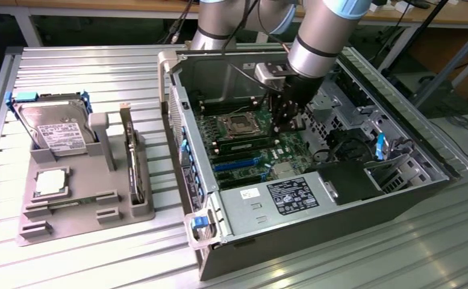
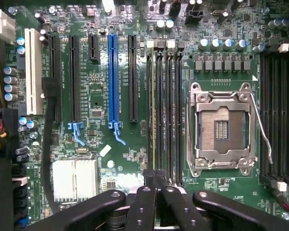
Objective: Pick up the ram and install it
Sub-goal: 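Press down the ram until it locks into place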
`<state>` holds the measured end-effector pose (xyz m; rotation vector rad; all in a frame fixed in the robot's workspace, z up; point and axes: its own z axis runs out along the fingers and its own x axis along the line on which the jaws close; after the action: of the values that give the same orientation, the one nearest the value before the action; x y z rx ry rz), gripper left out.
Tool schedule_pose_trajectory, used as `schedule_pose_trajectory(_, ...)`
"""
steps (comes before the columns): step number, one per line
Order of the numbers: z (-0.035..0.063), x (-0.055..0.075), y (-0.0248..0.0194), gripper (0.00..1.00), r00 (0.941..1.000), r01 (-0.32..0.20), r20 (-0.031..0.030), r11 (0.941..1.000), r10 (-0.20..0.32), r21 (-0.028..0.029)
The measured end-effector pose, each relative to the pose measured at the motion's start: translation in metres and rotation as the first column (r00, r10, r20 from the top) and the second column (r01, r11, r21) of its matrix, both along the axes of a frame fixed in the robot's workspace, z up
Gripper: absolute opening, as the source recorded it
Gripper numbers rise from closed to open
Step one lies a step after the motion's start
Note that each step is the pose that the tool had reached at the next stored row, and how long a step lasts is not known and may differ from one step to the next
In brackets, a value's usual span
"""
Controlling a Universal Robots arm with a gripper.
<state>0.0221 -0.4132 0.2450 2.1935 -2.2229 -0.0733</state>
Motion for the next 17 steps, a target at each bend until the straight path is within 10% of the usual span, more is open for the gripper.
schedule_pose_trajectory(10,-0.0118,0.005,0.0002,0.1,1.0,0.0,0.0005,1.0,0.0,-0.0004)
schedule_pose_trajectory(17,0.0003,-0.047,0.0003,0.1,1.0,0.0,-0.0032,0.9998,0.0,-0.0179)
